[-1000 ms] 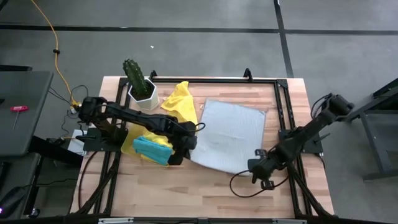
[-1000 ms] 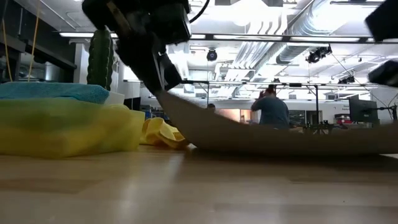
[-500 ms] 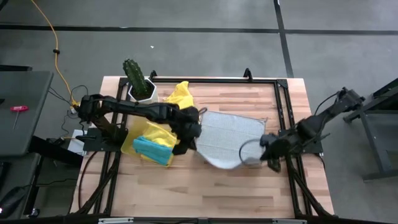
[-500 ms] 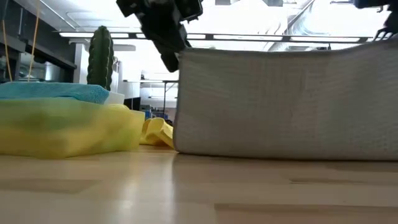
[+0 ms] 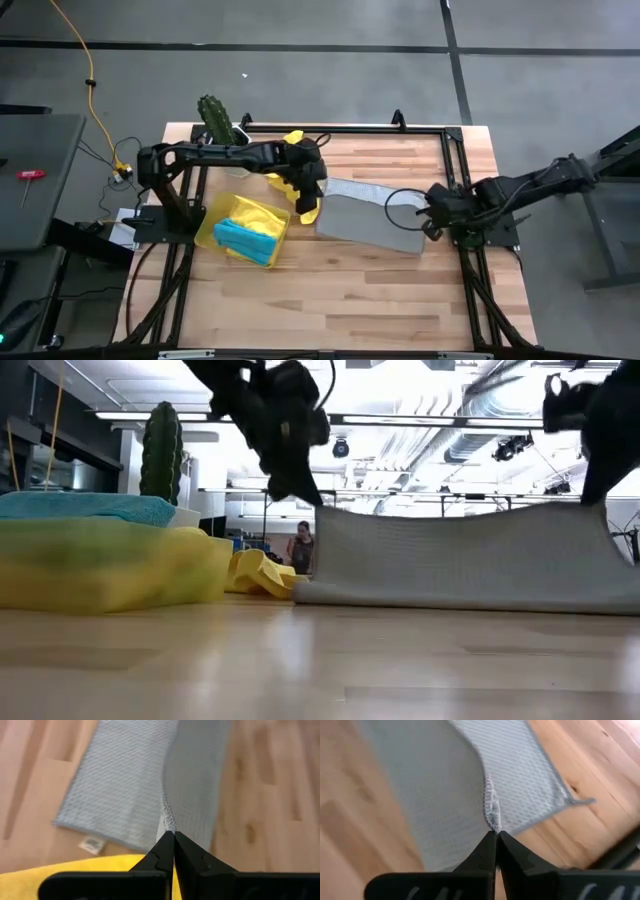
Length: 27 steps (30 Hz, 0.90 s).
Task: Fold microfiber towels
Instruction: Fold the gray microfiber towel
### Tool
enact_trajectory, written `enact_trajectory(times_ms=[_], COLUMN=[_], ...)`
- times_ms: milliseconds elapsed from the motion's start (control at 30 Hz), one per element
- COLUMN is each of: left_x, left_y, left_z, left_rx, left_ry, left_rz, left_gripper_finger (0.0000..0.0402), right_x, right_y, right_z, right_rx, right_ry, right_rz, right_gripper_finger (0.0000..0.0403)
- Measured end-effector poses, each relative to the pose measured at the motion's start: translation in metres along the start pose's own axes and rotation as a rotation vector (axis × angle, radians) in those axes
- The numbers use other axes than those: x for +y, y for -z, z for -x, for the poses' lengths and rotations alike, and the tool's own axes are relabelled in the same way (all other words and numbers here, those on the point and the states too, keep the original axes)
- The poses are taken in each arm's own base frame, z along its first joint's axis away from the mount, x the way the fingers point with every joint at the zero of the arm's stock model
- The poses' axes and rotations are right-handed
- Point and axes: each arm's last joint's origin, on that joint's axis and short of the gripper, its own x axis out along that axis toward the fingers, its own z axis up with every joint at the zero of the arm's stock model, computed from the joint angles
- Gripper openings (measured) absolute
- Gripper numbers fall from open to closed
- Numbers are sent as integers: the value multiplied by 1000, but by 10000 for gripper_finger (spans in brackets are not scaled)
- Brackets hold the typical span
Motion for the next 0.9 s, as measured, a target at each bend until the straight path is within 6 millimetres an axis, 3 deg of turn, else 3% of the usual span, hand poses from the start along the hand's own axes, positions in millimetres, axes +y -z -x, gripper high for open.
enact_trajectory(times_ms=[267,467,900], left_x=[19,26,35], left_y=[4,3,6], left_z=[-23,-39,-39], left_rx=[19,-12,1], left_ry=[-123,-190,-368], left_rz=[72,98,152], left_gripper_finger=[0,0,0], right_x=[-17,-24,-24], right_y=[3,3,-6], right_z=[-31,-45,-53], right_rx=[-6,-17,-63], right_ry=[174,196,176], right_rz=[-169,-260,-338], right_gripper_finger=[0,0,0])
